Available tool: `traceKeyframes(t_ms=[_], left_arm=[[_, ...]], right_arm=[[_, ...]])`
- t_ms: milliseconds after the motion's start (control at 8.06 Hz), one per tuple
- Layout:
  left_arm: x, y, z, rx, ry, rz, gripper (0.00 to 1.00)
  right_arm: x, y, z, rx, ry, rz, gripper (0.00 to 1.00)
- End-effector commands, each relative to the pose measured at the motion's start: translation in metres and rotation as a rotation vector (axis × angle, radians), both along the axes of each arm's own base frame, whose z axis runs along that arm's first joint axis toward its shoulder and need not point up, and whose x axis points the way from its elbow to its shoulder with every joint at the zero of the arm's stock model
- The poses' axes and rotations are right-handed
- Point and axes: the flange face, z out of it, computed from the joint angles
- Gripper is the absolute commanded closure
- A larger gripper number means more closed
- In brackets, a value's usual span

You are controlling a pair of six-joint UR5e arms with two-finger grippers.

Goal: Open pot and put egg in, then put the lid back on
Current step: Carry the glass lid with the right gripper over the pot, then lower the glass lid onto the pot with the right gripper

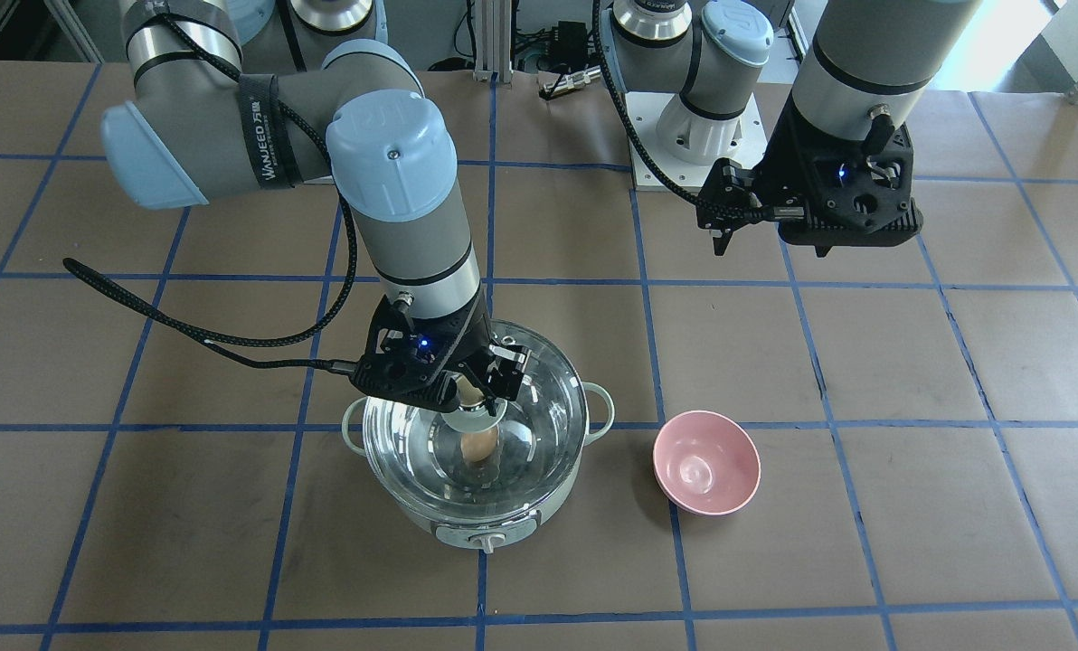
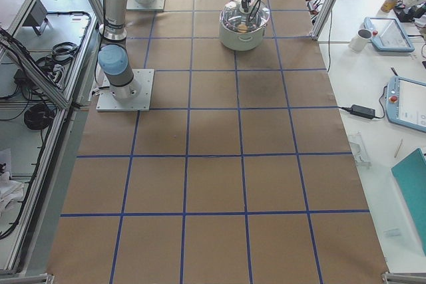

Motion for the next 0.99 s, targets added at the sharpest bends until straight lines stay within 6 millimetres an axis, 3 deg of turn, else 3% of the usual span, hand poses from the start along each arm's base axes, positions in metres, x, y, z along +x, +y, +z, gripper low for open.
traceKeyframes(t_ms=[0, 869], left_arm=[[-0.0001, 0.0007, -0.0011, 0.003, -0.001, -0.001, 0.0], [0.0007, 0.0003, -0.0009, 0.002, 0.0, -0.004, 0.0]], right_arm=[[0.0043, 0.0002, -0.0086, 0.015, 0.001, -0.009, 0.97], [0.008, 0.0054, -0.0157, 0.056, 0.008, -0.035, 0.93]])
